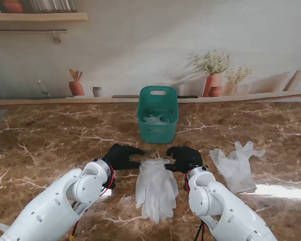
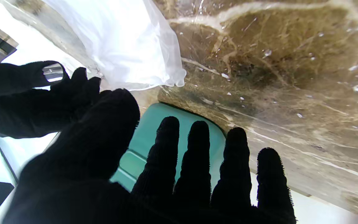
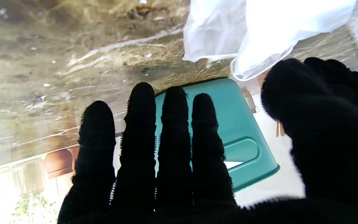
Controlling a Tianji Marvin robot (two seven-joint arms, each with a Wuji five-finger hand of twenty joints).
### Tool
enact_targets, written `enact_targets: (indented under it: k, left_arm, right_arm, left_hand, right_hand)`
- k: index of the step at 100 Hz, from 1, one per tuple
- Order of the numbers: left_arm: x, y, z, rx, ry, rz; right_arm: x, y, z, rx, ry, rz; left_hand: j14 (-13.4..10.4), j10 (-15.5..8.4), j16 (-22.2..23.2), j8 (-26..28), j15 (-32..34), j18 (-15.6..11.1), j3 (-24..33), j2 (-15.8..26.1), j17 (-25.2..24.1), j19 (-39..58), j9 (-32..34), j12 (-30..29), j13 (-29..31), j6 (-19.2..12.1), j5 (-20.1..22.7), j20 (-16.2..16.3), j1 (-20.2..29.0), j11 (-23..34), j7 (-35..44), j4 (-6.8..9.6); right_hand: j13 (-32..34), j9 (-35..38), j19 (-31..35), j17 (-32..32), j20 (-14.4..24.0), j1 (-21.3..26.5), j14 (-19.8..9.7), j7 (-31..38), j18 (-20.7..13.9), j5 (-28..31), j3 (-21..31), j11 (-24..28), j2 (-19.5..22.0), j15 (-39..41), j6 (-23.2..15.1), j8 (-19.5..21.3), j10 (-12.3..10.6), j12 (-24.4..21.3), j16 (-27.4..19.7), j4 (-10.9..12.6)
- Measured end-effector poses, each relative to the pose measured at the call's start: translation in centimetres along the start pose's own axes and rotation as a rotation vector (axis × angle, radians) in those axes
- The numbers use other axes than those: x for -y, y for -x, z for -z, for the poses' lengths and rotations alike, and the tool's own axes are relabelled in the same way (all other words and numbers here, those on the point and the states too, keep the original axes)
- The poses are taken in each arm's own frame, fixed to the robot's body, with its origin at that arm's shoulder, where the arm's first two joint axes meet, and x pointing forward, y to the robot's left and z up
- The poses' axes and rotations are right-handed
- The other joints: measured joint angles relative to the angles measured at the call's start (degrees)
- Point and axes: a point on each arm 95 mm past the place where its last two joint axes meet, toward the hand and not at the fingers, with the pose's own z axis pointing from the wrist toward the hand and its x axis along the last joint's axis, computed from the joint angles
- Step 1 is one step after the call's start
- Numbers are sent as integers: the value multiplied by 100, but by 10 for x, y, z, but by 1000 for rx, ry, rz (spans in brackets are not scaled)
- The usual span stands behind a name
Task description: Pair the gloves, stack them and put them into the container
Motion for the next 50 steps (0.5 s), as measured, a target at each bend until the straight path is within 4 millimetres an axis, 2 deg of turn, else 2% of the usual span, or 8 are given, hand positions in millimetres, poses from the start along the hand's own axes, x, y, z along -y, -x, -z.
enact_targets:
  k: [12,24,35,50]
  left_arm:
    - [4,1,14,5,-37,19]
    - [2,0,24,-2,-64,13]
    - [7,0,38,1,-104,27]
    - [7,-2,50,-5,-136,16]
  right_arm:
    - [-3,-2,-1,-7,2,14]
    - [-3,-12,-8,-22,-19,55]
    - [0,-22,-18,-4,-81,143]
    - [4,-30,-31,18,-78,256]
  left_hand:
    - [-58,-2,-85,-57,-49,-6,-115,0,-5,-231,-120,-47,1,3,0,-77,0,35,-65,0]
    - [-68,-4,-100,-58,-52,-6,-116,0,-12,-244,-120,-48,1,4,0,-78,0,34,-65,0]
    - [-128,-4,-155,-59,-114,-6,-188,0,-15,-293,-120,-53,-1,5,1,-78,0,28,-65,5]
    - [-143,-42,-168,-60,-125,-6,-294,0,-15,-370,-120,-110,-1,6,1,-78,0,26,-65,5]
  right_hand:
    - [9,-261,-311,-44,-71,-4,26,-139,53,-127,-142,-282,6,-819,102,-156,28,-528,-583,2]
    - [23,-458,-430,21,-158,-55,63,-223,83,-304,-232,-546,63,-1322,160,-304,84,-922,-920,60]
    - [85,-582,-436,173,-220,-82,112,-283,74,-410,-386,-733,100,-1508,191,-370,183,-1139,-992,60]
    - [66,-712,-355,289,-221,-82,107,-379,-42,-645,-515,-791,199,-1375,397,-509,262,-1277,-992,60]
